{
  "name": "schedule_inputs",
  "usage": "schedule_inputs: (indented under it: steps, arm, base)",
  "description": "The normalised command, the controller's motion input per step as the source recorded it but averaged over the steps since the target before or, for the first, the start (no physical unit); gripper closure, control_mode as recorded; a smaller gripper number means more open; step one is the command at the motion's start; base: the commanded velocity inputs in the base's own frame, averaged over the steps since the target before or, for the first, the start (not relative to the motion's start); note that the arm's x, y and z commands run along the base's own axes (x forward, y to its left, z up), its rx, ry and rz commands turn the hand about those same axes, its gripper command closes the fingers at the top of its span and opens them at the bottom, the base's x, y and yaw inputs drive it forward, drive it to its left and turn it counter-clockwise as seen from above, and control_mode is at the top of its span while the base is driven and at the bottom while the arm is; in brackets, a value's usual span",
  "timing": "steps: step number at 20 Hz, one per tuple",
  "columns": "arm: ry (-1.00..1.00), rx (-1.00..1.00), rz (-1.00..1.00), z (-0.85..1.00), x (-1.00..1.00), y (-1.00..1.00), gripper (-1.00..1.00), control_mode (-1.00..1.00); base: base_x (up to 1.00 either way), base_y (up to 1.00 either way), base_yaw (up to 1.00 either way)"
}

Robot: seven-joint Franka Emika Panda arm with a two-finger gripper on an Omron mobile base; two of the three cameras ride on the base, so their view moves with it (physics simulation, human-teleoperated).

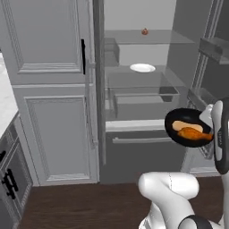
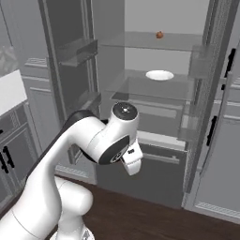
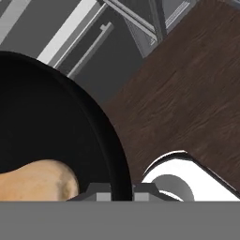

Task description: Pick the chicken drumstick and squash from their plates and place them in the bowl. Then put the bowl in the fridge.

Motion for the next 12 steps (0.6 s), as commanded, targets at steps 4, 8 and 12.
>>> schedule_inputs:
  steps: [4,8,12]
  arm:
    - [0.00,0.00,0.00,0.00,0.00,0.00,1.00,1.00]
    - [0.00,0.00,0.00,0.00,0.00,0.00,1.00,1.00]
    - [0.00,0.00,0.00,0.00,0.00,0.00,1.00,1.00]
  base:
    - [1.00,-0.04,0.08]
    - [1.00,-0.26,0.10]
    - [0.96,-0.19,0.09]
